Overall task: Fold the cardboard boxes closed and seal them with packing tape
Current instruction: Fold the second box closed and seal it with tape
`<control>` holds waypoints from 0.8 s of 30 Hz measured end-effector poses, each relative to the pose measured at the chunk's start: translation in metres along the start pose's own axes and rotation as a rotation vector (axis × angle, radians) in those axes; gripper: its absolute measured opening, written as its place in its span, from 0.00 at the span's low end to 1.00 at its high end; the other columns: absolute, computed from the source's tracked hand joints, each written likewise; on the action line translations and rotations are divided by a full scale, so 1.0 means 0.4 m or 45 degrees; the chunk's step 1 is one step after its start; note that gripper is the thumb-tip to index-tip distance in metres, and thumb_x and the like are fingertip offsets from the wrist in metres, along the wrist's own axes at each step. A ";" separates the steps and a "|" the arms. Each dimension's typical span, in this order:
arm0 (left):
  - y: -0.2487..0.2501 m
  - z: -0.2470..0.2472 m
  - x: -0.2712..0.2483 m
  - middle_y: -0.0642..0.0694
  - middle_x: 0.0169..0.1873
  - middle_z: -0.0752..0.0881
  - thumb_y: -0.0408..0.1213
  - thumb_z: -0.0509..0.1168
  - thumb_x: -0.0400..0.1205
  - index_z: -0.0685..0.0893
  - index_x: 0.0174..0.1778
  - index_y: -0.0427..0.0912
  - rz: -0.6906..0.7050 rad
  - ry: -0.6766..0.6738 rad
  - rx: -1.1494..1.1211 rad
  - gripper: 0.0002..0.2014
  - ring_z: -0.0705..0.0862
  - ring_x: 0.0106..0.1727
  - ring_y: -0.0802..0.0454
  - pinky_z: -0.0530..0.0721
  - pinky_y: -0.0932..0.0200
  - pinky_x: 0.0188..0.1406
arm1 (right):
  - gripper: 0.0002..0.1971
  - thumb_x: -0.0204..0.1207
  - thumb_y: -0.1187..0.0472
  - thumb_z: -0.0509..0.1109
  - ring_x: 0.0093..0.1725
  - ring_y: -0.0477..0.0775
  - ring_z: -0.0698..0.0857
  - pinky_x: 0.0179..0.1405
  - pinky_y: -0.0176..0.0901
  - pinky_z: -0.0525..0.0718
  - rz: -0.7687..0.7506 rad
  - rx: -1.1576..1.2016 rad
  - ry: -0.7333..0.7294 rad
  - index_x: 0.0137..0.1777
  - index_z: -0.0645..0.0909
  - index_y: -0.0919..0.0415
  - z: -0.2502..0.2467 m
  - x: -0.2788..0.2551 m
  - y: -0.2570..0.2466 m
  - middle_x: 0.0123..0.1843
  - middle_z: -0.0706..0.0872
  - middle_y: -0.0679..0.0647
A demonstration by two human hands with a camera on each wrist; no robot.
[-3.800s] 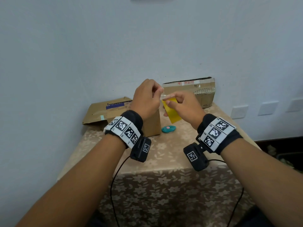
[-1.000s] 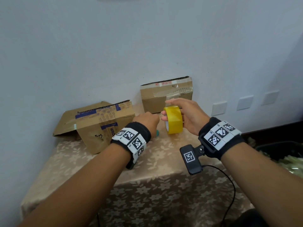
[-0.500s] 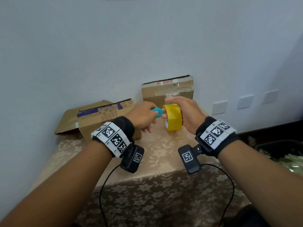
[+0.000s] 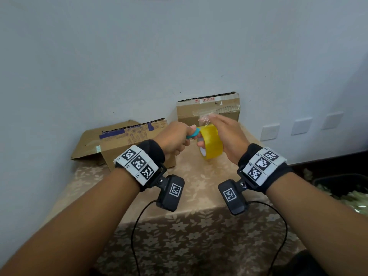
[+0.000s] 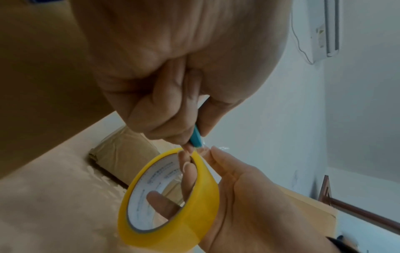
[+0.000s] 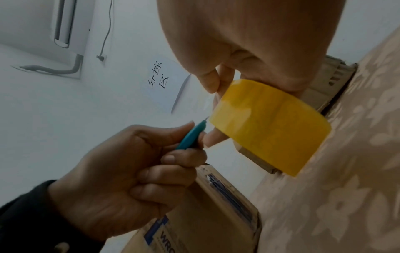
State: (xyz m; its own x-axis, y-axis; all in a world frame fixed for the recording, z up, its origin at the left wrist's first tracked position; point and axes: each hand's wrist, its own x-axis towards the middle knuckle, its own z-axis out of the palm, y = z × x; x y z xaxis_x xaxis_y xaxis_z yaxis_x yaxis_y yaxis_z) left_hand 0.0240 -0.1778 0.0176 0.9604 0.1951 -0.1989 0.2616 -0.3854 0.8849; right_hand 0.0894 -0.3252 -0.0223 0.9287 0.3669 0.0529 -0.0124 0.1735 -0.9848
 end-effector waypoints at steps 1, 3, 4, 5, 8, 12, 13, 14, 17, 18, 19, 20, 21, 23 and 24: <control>0.001 -0.002 0.000 0.52 0.25 0.66 0.47 0.56 0.93 0.79 0.53 0.38 -0.017 -0.003 -0.038 0.15 0.58 0.18 0.61 0.57 0.69 0.14 | 0.16 0.90 0.58 0.63 0.31 0.64 0.92 0.42 0.57 0.91 -0.001 -0.003 -0.008 0.64 0.83 0.71 0.002 -0.003 -0.002 0.41 0.92 0.70; 0.003 -0.006 -0.001 0.52 0.25 0.66 0.47 0.56 0.93 0.78 0.54 0.39 -0.041 -0.006 -0.088 0.14 0.58 0.17 0.62 0.57 0.69 0.12 | 0.15 0.90 0.58 0.63 0.31 0.62 0.92 0.33 0.50 0.92 0.002 0.001 -0.024 0.64 0.83 0.71 0.007 -0.009 -0.004 0.42 0.92 0.70; 0.004 -0.007 -0.001 0.52 0.25 0.66 0.47 0.56 0.93 0.78 0.55 0.39 -0.045 -0.008 -0.098 0.14 0.58 0.16 0.62 0.57 0.70 0.11 | 0.15 0.90 0.58 0.63 0.32 0.61 0.92 0.32 0.49 0.91 0.000 -0.001 -0.032 0.63 0.84 0.71 0.009 -0.009 -0.004 0.43 0.92 0.70; 0.005 -0.007 -0.001 0.52 0.25 0.66 0.47 0.56 0.93 0.78 0.56 0.39 -0.047 -0.009 -0.103 0.14 0.58 0.16 0.62 0.57 0.70 0.11 | 0.15 0.90 0.58 0.63 0.32 0.62 0.92 0.34 0.50 0.91 -0.003 -0.005 -0.039 0.63 0.84 0.71 0.010 -0.008 -0.002 0.43 0.92 0.70; 0.004 -0.005 -0.002 0.51 0.26 0.65 0.47 0.56 0.93 0.77 0.57 0.39 -0.069 -0.006 -0.117 0.14 0.58 0.16 0.61 0.57 0.70 0.11 | 0.15 0.90 0.58 0.63 0.32 0.65 0.90 0.42 0.56 0.89 -0.038 -0.023 -0.063 0.62 0.84 0.71 0.012 -0.009 -0.001 0.43 0.91 0.71; 0.002 -0.001 -0.001 0.51 0.25 0.66 0.47 0.56 0.93 0.78 0.51 0.40 -0.099 0.040 -0.130 0.15 0.58 0.16 0.61 0.57 0.69 0.12 | 0.16 0.91 0.58 0.63 0.32 0.58 0.91 0.32 0.48 0.89 -0.099 -0.047 -0.080 0.59 0.85 0.72 0.014 -0.017 -0.003 0.42 0.91 0.68; 0.001 0.001 0.001 0.51 0.25 0.66 0.48 0.56 0.93 0.78 0.49 0.40 -0.099 0.072 -0.131 0.15 0.58 0.16 0.61 0.57 0.69 0.12 | 0.16 0.91 0.59 0.63 0.31 0.58 0.90 0.31 0.48 0.88 -0.112 -0.056 -0.081 0.58 0.85 0.72 0.013 -0.016 -0.002 0.40 0.90 0.67; -0.002 0.004 0.003 0.50 0.25 0.66 0.48 0.55 0.93 0.78 0.49 0.40 -0.095 0.109 -0.126 0.16 0.59 0.16 0.60 0.57 0.68 0.12 | 0.16 0.91 0.58 0.62 0.30 0.59 0.88 0.31 0.48 0.87 -0.120 -0.061 -0.082 0.57 0.85 0.72 0.011 -0.016 -0.004 0.38 0.89 0.68; -0.015 0.021 0.014 0.48 0.26 0.70 0.48 0.55 0.92 0.80 0.48 0.38 -0.030 0.195 0.026 0.18 0.63 0.19 0.55 0.61 0.65 0.16 | 0.15 0.92 0.58 0.61 0.28 0.61 0.85 0.31 0.48 0.86 -0.122 -0.056 -0.072 0.55 0.85 0.69 0.005 -0.018 -0.011 0.37 0.87 0.69; -0.021 0.027 0.019 0.45 0.27 0.73 0.46 0.55 0.92 0.82 0.49 0.35 0.016 0.212 0.151 0.19 0.66 0.21 0.52 0.64 0.63 0.19 | 0.14 0.91 0.59 0.61 0.27 0.60 0.85 0.29 0.47 0.86 -0.118 -0.043 -0.064 0.55 0.85 0.69 0.004 -0.020 -0.014 0.37 0.86 0.69; -0.027 0.031 0.026 0.42 0.29 0.77 0.44 0.55 0.92 0.83 0.51 0.32 0.064 0.222 0.290 0.19 0.71 0.24 0.47 0.70 0.60 0.24 | 0.14 0.91 0.61 0.62 0.25 0.59 0.84 0.27 0.45 0.85 -0.106 -0.023 -0.055 0.56 0.84 0.70 0.003 -0.021 -0.015 0.37 0.85 0.70; -0.033 0.034 0.032 0.37 0.33 0.82 0.41 0.54 0.91 0.84 0.55 0.31 0.099 0.225 0.409 0.18 0.75 0.28 0.43 0.74 0.56 0.29 | 0.13 0.90 0.63 0.62 0.24 0.58 0.83 0.25 0.44 0.85 -0.088 -0.008 -0.044 0.57 0.83 0.73 0.003 -0.021 -0.015 0.37 0.84 0.70; -0.038 0.037 0.035 0.34 0.38 0.86 0.40 0.54 0.91 0.84 0.58 0.31 0.120 0.222 0.492 0.17 0.78 0.32 0.41 0.77 0.53 0.33 | 0.13 0.90 0.64 0.62 0.23 0.58 0.83 0.24 0.43 0.84 -0.069 -0.002 -0.033 0.58 0.82 0.75 0.003 -0.020 -0.014 0.36 0.84 0.69; -0.043 0.041 0.033 0.32 0.43 0.90 0.38 0.55 0.91 0.81 0.65 0.32 0.120 0.199 0.576 0.16 0.82 0.34 0.40 0.81 0.52 0.35 | 0.12 0.90 0.64 0.62 0.22 0.59 0.81 0.23 0.43 0.84 -0.041 -0.006 -0.024 0.57 0.79 0.76 0.002 -0.019 -0.012 0.36 0.84 0.70; -0.044 0.043 0.028 0.33 0.44 0.90 0.39 0.55 0.91 0.77 0.71 0.33 0.103 0.178 0.586 0.17 0.84 0.33 0.40 0.84 0.52 0.35 | 0.12 0.90 0.64 0.62 0.22 0.59 0.81 0.24 0.44 0.84 -0.032 -0.011 -0.020 0.55 0.79 0.75 0.000 -0.018 -0.011 0.36 0.84 0.71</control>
State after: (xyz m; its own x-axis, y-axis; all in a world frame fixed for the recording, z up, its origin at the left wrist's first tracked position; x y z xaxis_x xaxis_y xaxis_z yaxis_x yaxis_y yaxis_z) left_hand 0.0318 -0.1844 -0.0076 0.9656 0.2550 -0.0505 0.2319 -0.7571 0.6108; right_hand 0.0826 -0.3286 -0.0184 0.9227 0.3772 0.0800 0.0138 0.1750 -0.9845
